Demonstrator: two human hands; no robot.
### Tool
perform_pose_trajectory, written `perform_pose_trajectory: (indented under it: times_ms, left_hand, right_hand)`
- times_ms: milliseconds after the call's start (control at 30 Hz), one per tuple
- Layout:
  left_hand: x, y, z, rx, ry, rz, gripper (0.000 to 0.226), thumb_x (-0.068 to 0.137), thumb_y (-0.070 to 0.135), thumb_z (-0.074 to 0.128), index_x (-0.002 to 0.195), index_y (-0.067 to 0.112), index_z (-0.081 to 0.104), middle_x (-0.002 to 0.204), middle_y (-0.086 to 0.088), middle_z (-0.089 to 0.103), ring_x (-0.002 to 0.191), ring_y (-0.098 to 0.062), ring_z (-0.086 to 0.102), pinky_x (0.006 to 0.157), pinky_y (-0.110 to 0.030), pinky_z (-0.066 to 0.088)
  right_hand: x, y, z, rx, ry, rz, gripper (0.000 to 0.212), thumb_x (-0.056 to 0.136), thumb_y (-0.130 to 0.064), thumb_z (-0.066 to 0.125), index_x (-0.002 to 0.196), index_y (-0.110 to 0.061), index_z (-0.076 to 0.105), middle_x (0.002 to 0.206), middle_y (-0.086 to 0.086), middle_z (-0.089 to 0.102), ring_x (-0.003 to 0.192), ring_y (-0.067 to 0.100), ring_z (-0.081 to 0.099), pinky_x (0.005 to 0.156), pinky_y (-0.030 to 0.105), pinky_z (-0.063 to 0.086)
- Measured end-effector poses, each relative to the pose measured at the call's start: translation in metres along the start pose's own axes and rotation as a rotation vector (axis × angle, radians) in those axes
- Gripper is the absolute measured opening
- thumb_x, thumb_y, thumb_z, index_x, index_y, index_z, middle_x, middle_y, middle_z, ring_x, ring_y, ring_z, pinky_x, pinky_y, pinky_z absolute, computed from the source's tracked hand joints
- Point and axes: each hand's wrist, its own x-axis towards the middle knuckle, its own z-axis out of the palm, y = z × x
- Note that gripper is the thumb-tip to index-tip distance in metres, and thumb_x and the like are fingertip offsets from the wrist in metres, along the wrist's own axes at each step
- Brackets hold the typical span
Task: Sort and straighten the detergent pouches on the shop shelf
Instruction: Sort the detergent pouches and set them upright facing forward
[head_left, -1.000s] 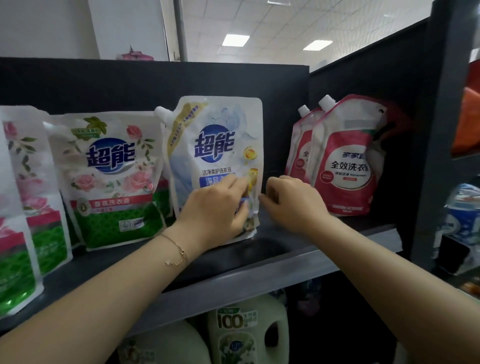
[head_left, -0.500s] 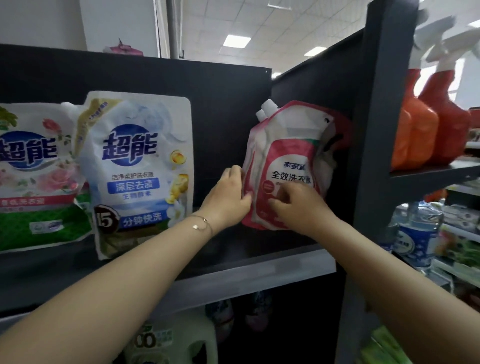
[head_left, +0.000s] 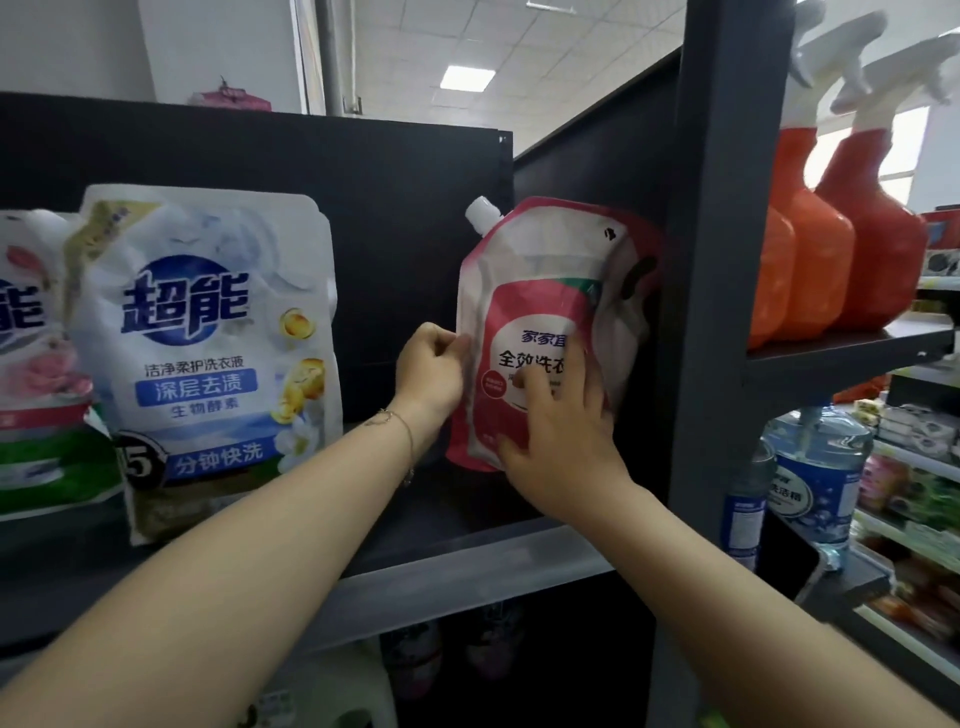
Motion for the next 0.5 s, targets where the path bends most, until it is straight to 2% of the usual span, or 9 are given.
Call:
perform_pose_trajectory:
  times_ms: [167, 300, 400, 500]
  left_hand:
    - [-0.007, 0.000, -0.011, 0.075, 0.032, 0.028, 0.021, 0.097, 0.025, 0.052, 0.078, 0.015, 0.050, 0.077, 0.004, 0.053, 0.066, -0.005, 0.048, 0.051, -0.011, 0.037]
    - [-0.013, -0.001, -0.021, 0.056, 0.069, 0.045, 0.020, 0.097, 0.021, 0.052, 0.080, 0.011, 0.051, 0.076, 0.003, 0.052, 0.065, -0.004, 0.047, 0.049, -0.001, 0.036]
    - [-0.015, -0.002, -0.027, 0.057, 0.092, 0.079, 0.021, 0.097, 0.020, 0.053, 0.077, 0.013, 0.049, 0.073, 0.003, 0.052, 0.063, -0.004, 0.046, 0.049, -0.002, 0.037]
    - [-0.014, 0.000, -0.029, 0.069, 0.099, 0.129, 0.021, 0.096, 0.021, 0.054, 0.076, 0.014, 0.050, 0.070, 0.003, 0.053, 0.061, -0.005, 0.049, 0.047, -0.005, 0.037]
  right_hand:
    - [0.006, -0.016, 0.008, 0.017, 0.036, 0.009, 0.047, 0.086, -0.038, 0.055, 0.123, -0.015, 0.035, 0.155, 0.019, -0.012, 0.141, 0.044, 0.002, 0.106, 0.054, 0.027]
    - [0.013, -0.019, 0.012, 0.112, 0.098, -0.040, 0.052, 0.081, -0.040, 0.063, 0.117, -0.011, 0.039, 0.156, 0.020, -0.001, 0.141, 0.045, 0.009, 0.108, 0.056, 0.028]
    - [0.022, -0.018, 0.013, 0.182, 0.118, -0.089, 0.063, 0.072, -0.052, 0.069, 0.112, -0.013, 0.039, 0.154, 0.018, 0.009, 0.138, 0.043, 0.019, 0.104, 0.056, 0.035]
    - [0.031, -0.020, 0.012, 0.235, 0.123, -0.074, 0.078, 0.058, -0.069, 0.061, 0.108, -0.015, 0.035, 0.150, 0.016, 0.015, 0.132, 0.041, 0.030, 0.100, 0.053, 0.040]
